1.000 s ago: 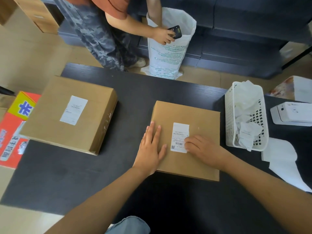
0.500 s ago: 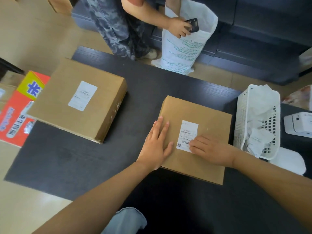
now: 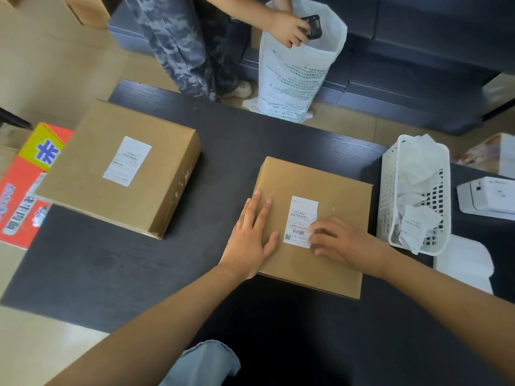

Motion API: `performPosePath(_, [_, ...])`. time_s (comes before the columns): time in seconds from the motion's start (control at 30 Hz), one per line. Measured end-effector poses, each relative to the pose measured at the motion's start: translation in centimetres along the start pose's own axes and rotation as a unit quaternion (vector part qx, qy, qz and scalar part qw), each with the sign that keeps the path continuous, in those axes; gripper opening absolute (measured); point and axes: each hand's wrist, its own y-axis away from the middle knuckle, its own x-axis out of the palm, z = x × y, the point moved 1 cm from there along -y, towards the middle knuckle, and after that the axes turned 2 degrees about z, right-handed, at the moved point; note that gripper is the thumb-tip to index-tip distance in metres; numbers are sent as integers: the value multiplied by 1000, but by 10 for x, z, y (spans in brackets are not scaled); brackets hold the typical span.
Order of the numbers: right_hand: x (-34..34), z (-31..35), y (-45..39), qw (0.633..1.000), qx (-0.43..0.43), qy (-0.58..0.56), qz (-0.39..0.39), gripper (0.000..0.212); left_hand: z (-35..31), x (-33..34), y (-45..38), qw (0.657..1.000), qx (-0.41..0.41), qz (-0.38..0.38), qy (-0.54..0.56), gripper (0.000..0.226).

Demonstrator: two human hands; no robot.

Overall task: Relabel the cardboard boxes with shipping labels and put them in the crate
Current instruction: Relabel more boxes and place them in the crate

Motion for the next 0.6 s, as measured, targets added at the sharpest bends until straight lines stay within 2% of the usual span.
performPosePath(0.33, [-4, 10, -16, 999, 1, -38, -23, 10, -2, -1, 0, 1000, -9, 9, -22, 68])
performPosePath(0.53, [3, 6, -19, 995, -68, 69, -1, 7, -3, -1, 1, 999, -12, 7, -29, 68])
performPosePath(0.6, [8, 7, -19, 993, -68, 99, 4, 15, -3, -2, 0, 999, -10, 8, -35, 68])
